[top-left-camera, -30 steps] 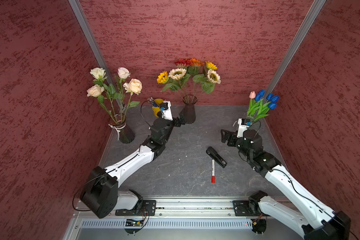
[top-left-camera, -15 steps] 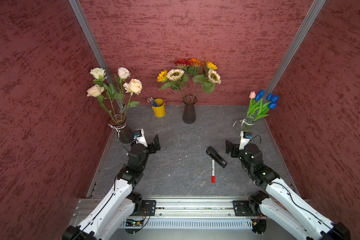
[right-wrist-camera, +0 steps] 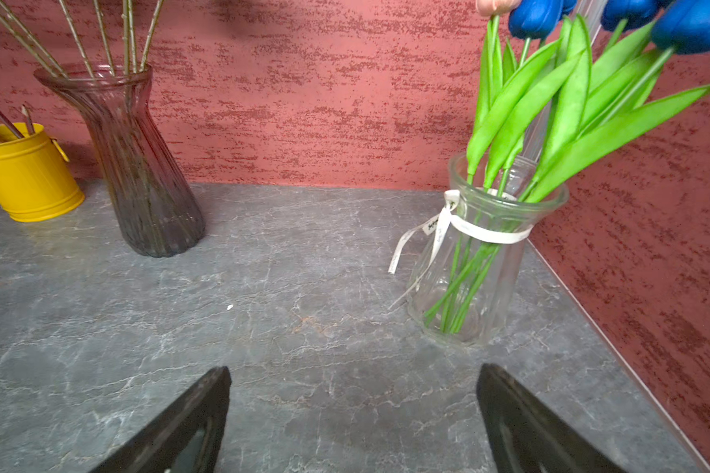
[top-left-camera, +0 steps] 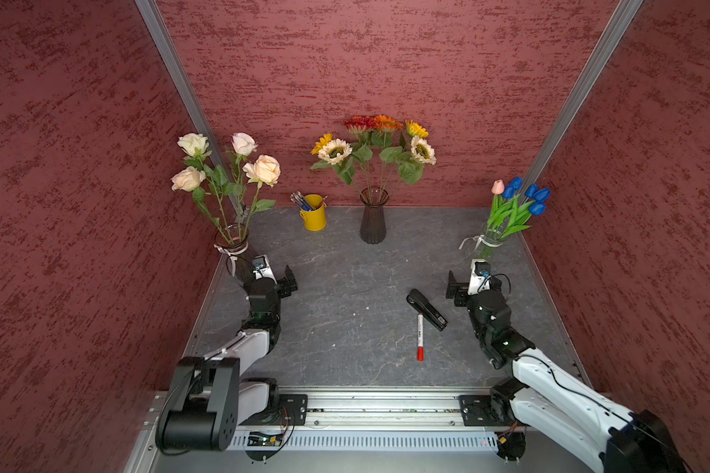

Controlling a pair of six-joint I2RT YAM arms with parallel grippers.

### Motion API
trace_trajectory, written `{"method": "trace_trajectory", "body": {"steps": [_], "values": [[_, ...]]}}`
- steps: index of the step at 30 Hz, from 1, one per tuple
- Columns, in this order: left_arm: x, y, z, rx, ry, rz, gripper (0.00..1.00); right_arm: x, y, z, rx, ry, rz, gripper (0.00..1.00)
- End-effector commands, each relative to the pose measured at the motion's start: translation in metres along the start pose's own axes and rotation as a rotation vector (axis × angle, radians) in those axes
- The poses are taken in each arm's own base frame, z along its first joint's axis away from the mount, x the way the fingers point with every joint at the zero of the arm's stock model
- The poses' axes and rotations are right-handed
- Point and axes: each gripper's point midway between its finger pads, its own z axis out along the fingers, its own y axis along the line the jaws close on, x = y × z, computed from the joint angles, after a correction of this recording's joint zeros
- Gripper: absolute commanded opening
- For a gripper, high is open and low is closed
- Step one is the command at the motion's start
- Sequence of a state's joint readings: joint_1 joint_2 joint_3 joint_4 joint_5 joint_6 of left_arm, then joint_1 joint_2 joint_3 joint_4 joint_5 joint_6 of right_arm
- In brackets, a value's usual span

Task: Arrange the flowers in different vases according to their variety
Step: Reset both arms

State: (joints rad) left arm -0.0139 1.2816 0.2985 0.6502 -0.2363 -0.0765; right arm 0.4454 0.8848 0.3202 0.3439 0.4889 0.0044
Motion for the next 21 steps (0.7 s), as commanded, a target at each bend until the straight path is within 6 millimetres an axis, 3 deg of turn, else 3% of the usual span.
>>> {"method": "trace_trajectory", "body": {"steps": [1, 2, 4, 6, 8, 10, 17, 21], "values": [[-0.034, -0.004, 0.013, 0.014, -0.132, -0.012, 1.00, -0.018, -0.014, 0.003, 0.089, -0.093, -0.012, 0.98], [-0.025, -0.005, 0.019, 0.021, -0.124, -0.016, 1.00, -0.017, -0.018, 0.004, 0.109, -0.112, -0.014, 0.99], [-0.014, -0.024, 0.026, 0.134, -0.083, 0.030, 1.00, -0.016, -0.023, 0.007, 0.127, -0.142, -0.017, 0.98], [-0.008, -0.024, 0.033, 0.103, -0.090, 0.060, 1.00, -0.003, -0.028, 0.016, 0.151, -0.128, -0.019, 0.98], [-0.012, -0.018, 0.032, 0.074, -0.115, 0.041, 1.00, 0.008, -0.033, 0.025, 0.168, -0.114, -0.013, 0.99], [-0.009, -0.026, 0.031, 0.111, -0.097, 0.057, 1.00, 0.020, -0.037, 0.034, 0.183, -0.105, -0.015, 0.98], [-0.008, -0.029, 0.032, 0.125, -0.086, 0.067, 1.00, 0.017, -0.030, 0.049, 0.161, -0.139, -0.100, 0.98], [-0.009, -0.029, 0.032, 0.125, -0.092, 0.072, 1.00, 0.018, -0.055, 0.050, 0.213, -0.136, -0.049, 0.98]]}}
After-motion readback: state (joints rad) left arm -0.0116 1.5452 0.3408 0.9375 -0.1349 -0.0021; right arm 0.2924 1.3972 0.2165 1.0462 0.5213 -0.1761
